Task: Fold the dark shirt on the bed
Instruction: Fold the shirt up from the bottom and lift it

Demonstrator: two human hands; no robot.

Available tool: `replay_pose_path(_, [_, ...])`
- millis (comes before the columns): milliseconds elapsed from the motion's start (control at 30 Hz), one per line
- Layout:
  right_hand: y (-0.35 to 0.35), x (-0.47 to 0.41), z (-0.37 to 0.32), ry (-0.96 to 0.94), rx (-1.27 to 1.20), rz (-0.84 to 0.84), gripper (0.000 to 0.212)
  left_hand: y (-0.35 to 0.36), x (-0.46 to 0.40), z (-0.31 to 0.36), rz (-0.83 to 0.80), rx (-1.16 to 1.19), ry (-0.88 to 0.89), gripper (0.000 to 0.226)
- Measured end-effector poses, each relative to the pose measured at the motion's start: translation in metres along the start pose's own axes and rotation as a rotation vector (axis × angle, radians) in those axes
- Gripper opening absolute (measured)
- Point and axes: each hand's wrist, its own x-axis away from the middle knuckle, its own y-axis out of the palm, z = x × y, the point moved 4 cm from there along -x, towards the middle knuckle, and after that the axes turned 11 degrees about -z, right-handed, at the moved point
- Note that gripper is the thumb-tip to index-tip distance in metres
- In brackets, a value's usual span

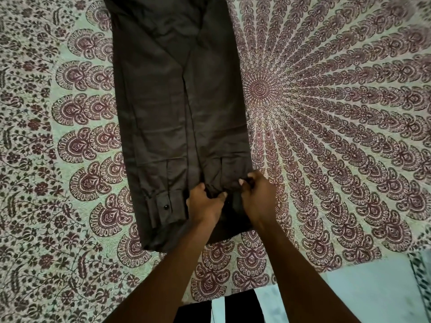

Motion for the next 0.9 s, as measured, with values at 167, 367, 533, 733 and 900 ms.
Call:
replay_pose_path(167, [0.001, -0.006, 0.003, 0.008, 0.031, 0.014, 0.011, -0.007, -0.001, 0.006, 0.009, -0.073, 0.026, 0.026])
replay_pose_path(367, [0.001, -0.006, 0.011, 0.003, 0.097, 0.000, 0.010, -0.022, -0.002, 0.003, 0.104, -0.157, -0.071, 0.031])
replay_pose_path(533, [0.001, -0.003, 0.018, 0.018, 0.125, -0.049, 0.016, -0.026, 0.003, -0.002, 0.058, -0.323, -0.051, 0.029])
replay_pose_path(733, [0.001, -0.003, 0.019, 0.046, 0.213, -0.116, 0.024, -0.032, 0.000, -0.005, -0.004, -0.430, -0.005, 0.036])
replay_pose_path(900, [-0.005, -0.002, 0.009, 0.058, 0.283, -0.061, 0.037, -0.042, 0.017, 0.030, 0.011, -0.769, 0.067, 0.026])
